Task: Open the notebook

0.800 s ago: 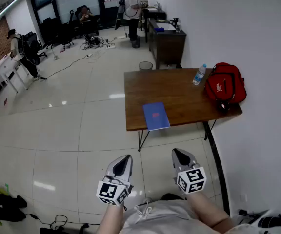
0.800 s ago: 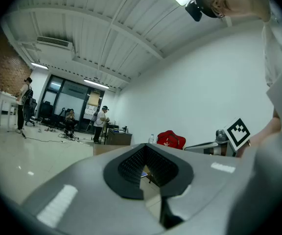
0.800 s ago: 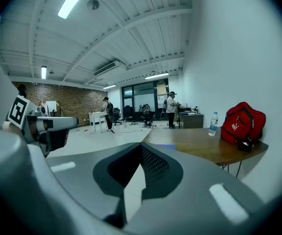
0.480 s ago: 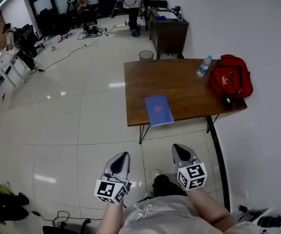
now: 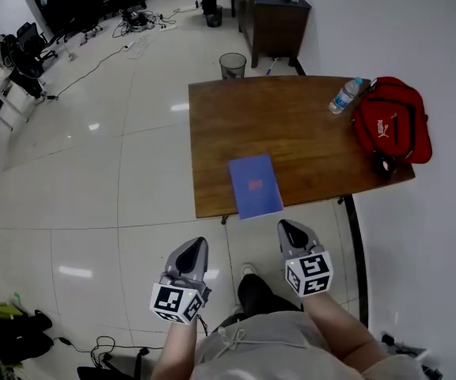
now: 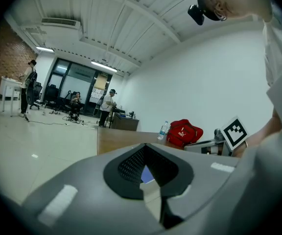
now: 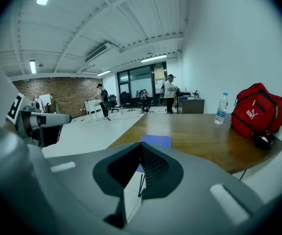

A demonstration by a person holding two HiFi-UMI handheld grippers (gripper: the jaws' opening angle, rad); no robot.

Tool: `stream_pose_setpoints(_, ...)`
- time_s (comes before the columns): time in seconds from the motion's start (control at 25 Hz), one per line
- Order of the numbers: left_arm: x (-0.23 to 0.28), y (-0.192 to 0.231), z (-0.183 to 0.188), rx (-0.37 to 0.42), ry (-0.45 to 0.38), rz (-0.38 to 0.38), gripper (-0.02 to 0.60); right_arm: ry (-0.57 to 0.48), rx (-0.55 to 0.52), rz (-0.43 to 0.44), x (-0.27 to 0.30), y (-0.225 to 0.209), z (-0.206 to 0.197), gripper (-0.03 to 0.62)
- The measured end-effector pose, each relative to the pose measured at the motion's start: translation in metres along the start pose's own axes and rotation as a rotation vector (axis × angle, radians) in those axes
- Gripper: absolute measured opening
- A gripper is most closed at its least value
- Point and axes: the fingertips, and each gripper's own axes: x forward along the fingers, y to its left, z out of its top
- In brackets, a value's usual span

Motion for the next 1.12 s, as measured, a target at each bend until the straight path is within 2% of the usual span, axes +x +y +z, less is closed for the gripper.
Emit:
stream_pose_setpoints(0.2,0.05,0.016,-0.016,-0.062,0.062,-0.006,0.006,0.081,0.031,0.002,0.051,-0.039,-0.016,0.035)
stream_pose_setpoints(0.36,0.09,0.032,-0.033,-0.078,0.118,0.001,0.006,0.148,0.056,-0.011,0.092,-0.07,-0.038,0.046)
stream_pose_setpoints(0.64,0.117,0.036,-0.07,-0.134,0.211,0.017,0.006,0.287,0.132,-0.016,0.114,-0.095,-0.092,0.063)
stream_pose_setpoints(0.76,0.124,0.035,-0.077,-0.15,0.223,0.02,0.006,0.298,0.179,0.003,0.115,-0.095,-0.1,0.06)
stream_pose_setpoints(1.12,0.136,0.027,-0.073,-0.144,0.223,0.007,0.006,0.306,0.199,0.023,0.116,-0.097,-0.102,0.02)
